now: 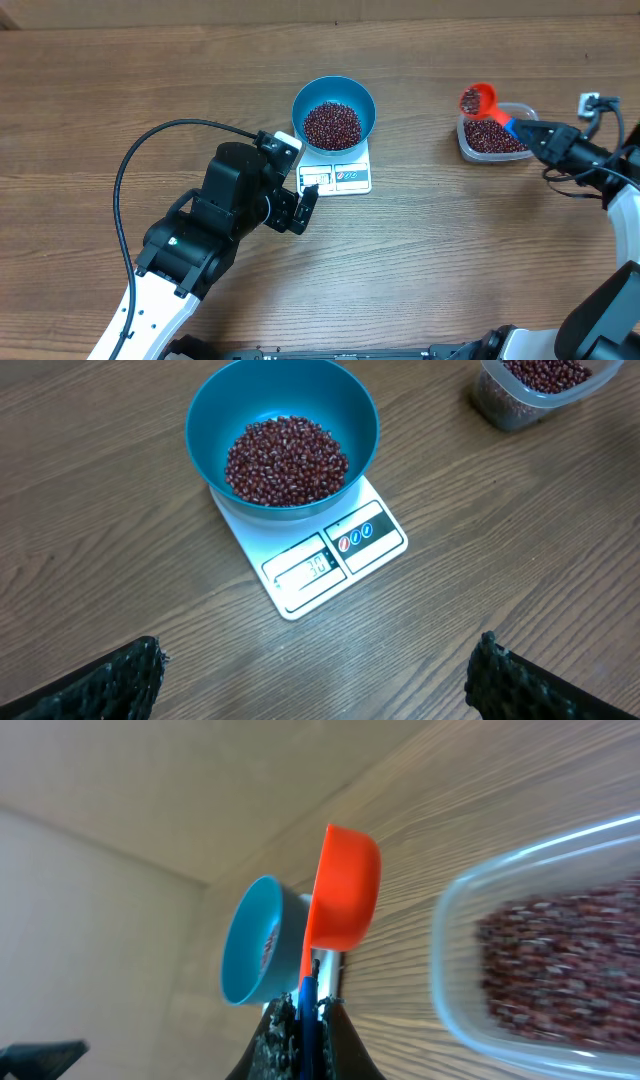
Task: Scoop item into bowl and weigh 150g on scale
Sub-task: 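Lift the filled scoop and carry it left over the blue bowl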
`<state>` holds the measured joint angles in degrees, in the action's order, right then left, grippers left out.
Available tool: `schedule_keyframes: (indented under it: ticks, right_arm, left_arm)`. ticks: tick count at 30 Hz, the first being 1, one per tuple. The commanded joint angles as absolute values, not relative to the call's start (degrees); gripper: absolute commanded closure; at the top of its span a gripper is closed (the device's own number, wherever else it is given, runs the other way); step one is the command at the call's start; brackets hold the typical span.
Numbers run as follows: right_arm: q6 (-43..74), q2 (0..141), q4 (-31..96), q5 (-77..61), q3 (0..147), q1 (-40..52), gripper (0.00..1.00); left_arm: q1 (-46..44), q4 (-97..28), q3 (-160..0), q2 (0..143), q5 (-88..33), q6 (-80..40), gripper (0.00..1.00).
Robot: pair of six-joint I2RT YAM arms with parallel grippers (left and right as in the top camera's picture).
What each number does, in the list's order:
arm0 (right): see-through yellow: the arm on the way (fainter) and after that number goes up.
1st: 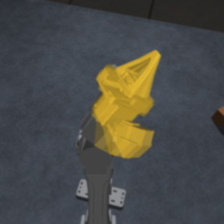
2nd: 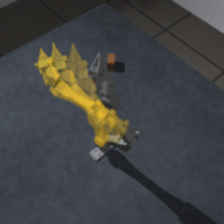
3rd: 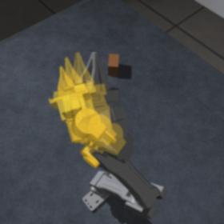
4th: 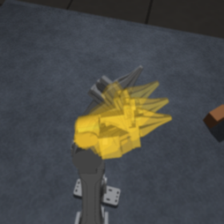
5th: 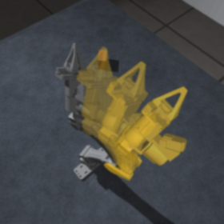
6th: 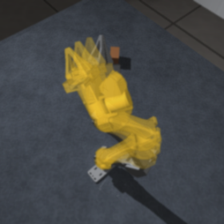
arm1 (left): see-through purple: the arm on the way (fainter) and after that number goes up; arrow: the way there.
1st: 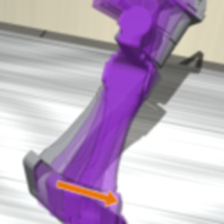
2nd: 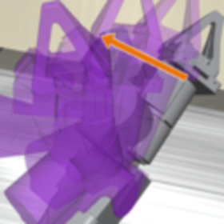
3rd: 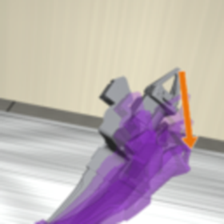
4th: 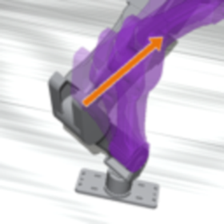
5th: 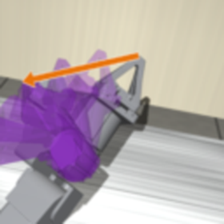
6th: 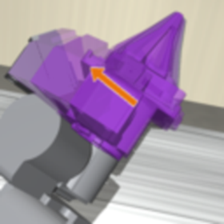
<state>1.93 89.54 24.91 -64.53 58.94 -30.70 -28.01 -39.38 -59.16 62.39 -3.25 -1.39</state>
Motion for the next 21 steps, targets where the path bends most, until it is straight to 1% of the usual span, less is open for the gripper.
schedule_keyframes:
  ticks: [1,6,14,21]
  right_arm:
    - [2.15,89.60,24.43,-67.22,60.07,-27.55,0.96]
    - [2.57,89.60,23.44,-67.18,60.07,-22.83,0.96]
    - [10.50,89.60,14.48,-66.96,60.07,-16.16,0.96]
    - [10.70,89.60,12.69,-64.77,60.07,-11.46,0.96]
  left_arm:
    - [-27.73,-39.20,-59.07,62.61,-3.88,-1.91,0.01]
    - [-27.73,-39.22,-59.07,62.61,-3.90,-1.91,0.00]
    - [-27.73,-39.22,-59.07,62.61,-3.90,-1.91,0.00]
    - [-27.73,-39.22,-59.07,62.61,-3.90,-1.91,0.01]
